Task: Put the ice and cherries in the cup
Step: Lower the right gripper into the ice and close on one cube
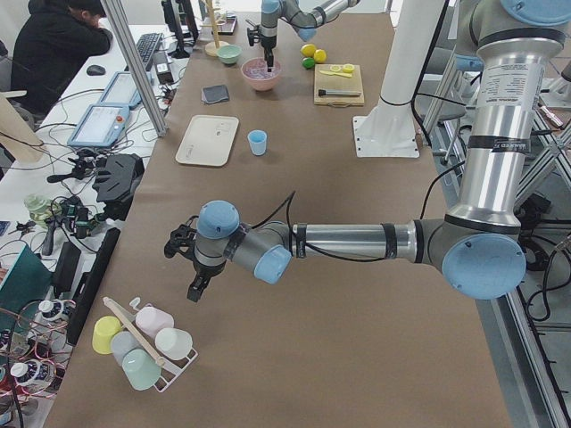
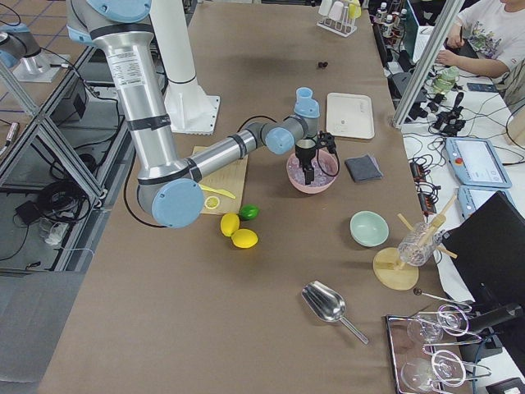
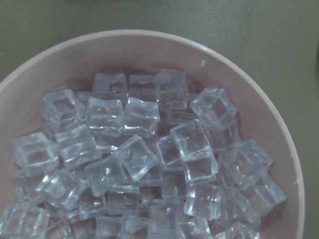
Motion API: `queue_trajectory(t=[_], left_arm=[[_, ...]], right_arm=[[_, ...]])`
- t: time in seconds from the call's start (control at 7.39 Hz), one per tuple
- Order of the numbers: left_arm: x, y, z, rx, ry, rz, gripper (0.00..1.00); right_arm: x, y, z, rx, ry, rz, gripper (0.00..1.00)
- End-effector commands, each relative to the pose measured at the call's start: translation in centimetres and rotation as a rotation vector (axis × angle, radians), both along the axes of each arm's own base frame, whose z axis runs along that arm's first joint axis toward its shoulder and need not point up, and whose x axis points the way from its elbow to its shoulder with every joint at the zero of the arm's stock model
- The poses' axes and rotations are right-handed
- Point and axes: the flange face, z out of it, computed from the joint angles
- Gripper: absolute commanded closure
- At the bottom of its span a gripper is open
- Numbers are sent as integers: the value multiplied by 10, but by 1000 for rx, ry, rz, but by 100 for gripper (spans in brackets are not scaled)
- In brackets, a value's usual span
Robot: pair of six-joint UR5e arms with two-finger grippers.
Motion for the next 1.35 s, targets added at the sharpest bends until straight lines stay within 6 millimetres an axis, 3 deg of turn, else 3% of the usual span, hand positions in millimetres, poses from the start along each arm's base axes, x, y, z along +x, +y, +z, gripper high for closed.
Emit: queue_trajectory(t=[0.0, 0.27, 0.54, 0.95, 1.22], left_arm=[[11, -1, -1, 3, 7, 17, 2], [26, -1, 0, 1, 7, 43, 2], [27, -1, -1, 3, 7, 44, 3], [28, -6, -9, 14, 9, 42, 3], [29, -13, -18, 21, 16, 33, 3]], right_arm=[[2, -3, -26, -24, 10, 0, 1], [-6, 2, -23, -25, 17, -18, 2], [-12, 9, -17, -36, 22, -34, 15], [-8, 19, 9, -65, 49, -41, 18], [-8, 21, 10, -67, 47, -46, 25]])
